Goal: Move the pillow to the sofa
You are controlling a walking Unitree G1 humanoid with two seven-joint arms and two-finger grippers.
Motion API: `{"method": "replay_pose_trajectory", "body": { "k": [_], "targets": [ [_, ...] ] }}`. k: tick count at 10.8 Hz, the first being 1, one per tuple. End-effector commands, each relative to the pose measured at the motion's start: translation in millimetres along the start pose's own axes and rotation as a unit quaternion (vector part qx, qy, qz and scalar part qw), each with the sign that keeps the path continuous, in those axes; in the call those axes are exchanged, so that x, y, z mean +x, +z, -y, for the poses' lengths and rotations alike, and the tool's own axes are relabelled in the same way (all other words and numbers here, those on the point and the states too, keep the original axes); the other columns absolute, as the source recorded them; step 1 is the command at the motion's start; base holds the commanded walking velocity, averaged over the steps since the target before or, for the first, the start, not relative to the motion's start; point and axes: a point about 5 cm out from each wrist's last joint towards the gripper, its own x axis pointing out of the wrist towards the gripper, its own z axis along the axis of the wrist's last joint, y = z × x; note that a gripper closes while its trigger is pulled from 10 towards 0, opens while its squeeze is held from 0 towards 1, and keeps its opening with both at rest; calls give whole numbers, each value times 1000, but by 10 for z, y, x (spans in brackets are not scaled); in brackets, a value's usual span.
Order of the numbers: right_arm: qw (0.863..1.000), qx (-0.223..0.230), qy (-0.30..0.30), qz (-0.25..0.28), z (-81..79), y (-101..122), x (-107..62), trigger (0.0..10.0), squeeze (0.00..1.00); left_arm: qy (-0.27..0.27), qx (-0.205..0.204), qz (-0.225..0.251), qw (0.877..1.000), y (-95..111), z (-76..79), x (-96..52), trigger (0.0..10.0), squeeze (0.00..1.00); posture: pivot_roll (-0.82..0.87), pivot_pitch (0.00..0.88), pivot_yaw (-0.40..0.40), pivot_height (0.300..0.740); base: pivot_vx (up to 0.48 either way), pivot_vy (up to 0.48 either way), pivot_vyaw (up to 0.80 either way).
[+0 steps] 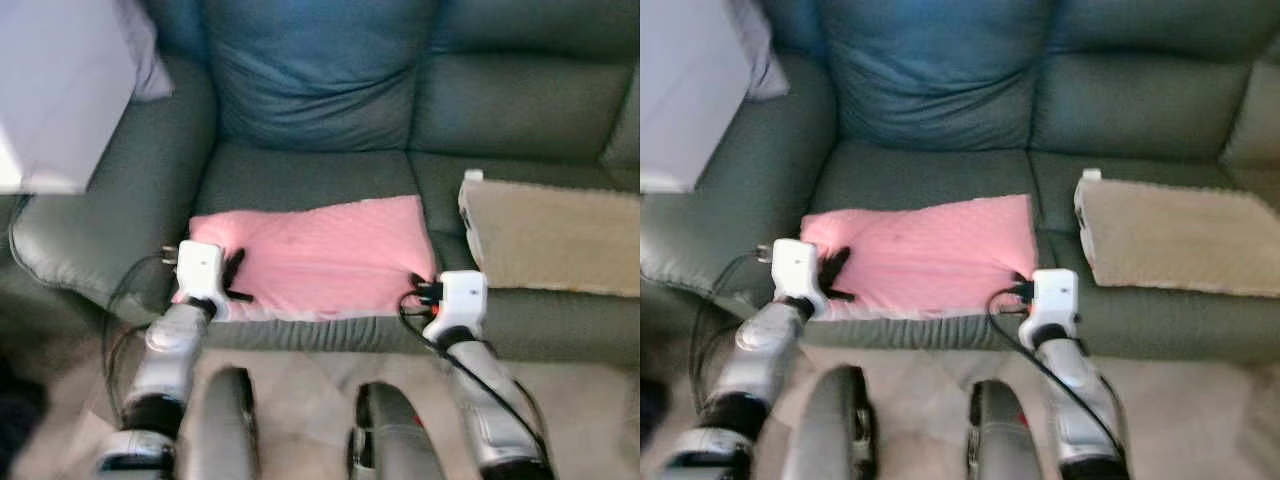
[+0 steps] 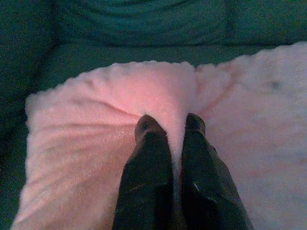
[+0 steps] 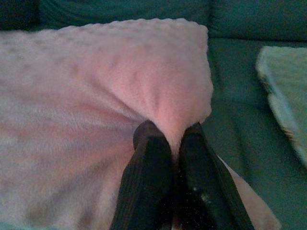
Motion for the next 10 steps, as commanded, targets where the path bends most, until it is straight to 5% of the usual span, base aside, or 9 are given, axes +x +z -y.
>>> {"method": "replay_pose_trajectory", "body": {
  "k": [1,7,10],
  "targets": [
    [1000,3,-8,4,8,13,4,10000,0,8,7,2,1000,13,-72,-20,10000,0,-102,169,-37,645,274,0,0],
    [1000,3,-5,0,-31,-12,11,10000,0,5,11,1,1000,17,-66,-6,10000,0,-102,181,-32,645,301,0,0],
    [1000,1,-15,3,0,27,-28,10000,0,-34,39,-6,999,-20,1,-43,10000,0,-106,244,-41,645,0,0,0]
  ]
}}
